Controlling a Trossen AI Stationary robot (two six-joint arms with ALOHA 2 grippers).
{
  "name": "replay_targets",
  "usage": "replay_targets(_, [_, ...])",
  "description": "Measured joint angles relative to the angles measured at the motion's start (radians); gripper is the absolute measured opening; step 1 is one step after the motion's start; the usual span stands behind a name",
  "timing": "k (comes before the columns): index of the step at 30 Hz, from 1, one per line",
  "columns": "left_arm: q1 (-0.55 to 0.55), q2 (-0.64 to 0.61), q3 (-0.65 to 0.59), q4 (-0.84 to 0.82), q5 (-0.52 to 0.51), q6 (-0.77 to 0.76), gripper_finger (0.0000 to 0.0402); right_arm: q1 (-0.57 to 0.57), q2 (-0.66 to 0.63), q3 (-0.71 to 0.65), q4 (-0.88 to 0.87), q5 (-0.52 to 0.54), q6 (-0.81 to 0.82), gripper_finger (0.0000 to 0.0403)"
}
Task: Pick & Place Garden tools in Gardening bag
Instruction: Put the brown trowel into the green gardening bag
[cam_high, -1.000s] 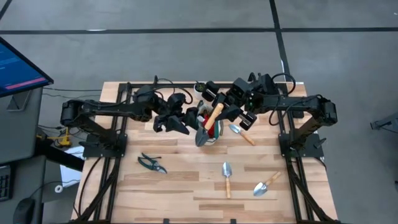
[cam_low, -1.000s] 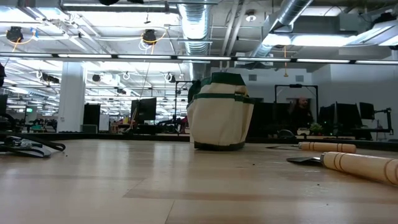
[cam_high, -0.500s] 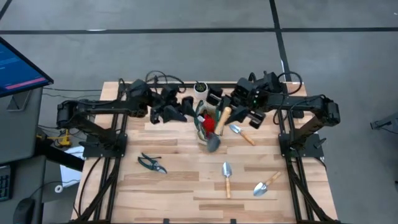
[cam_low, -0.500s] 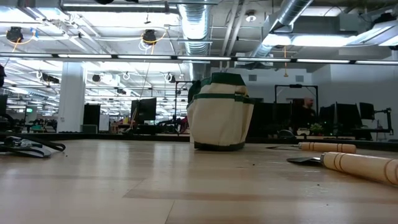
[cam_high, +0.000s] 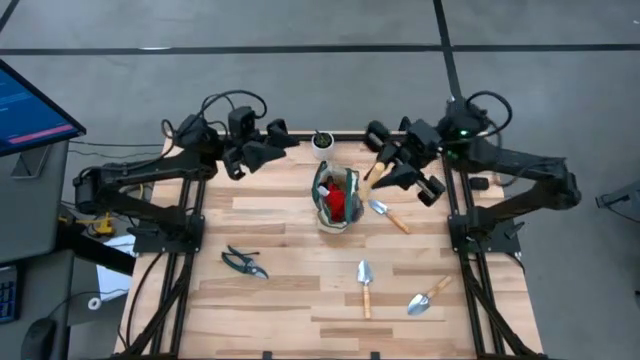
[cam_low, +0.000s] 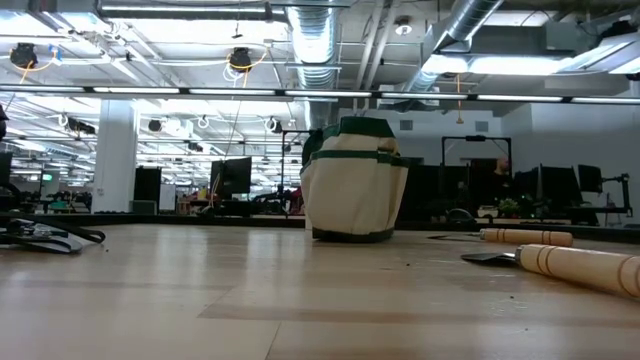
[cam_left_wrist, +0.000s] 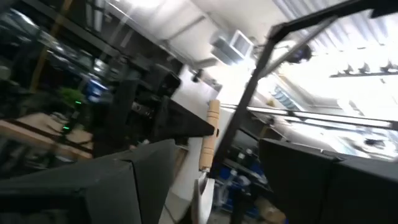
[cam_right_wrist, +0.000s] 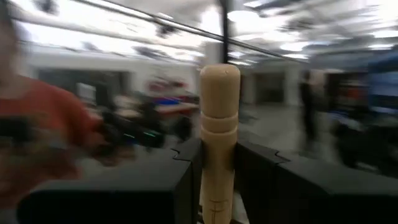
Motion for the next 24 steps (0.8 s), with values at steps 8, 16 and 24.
replay_targets(8, [-0.001, -0.013, 0.000, -0.154, -0.097, 0.073, 0.0223, 0.057, -0.139, 0.000, -0.258, 0.233, -0.209, 0.0064])
replay_targets(16, [-0.027, -0.013, 0.000, -0.219, -0.175, 0.121, 0.0223, 0.152, -0.187, 0.000, -0.382, 0.544, -0.377, 0.0064])
replay_targets(24, [-0.057, -0.012, 0.000, -0.219, -0.215, 0.118, 0.0223, 0.184, -0.113, 0.000, -0.298, 0.604, -0.473, 0.0064])
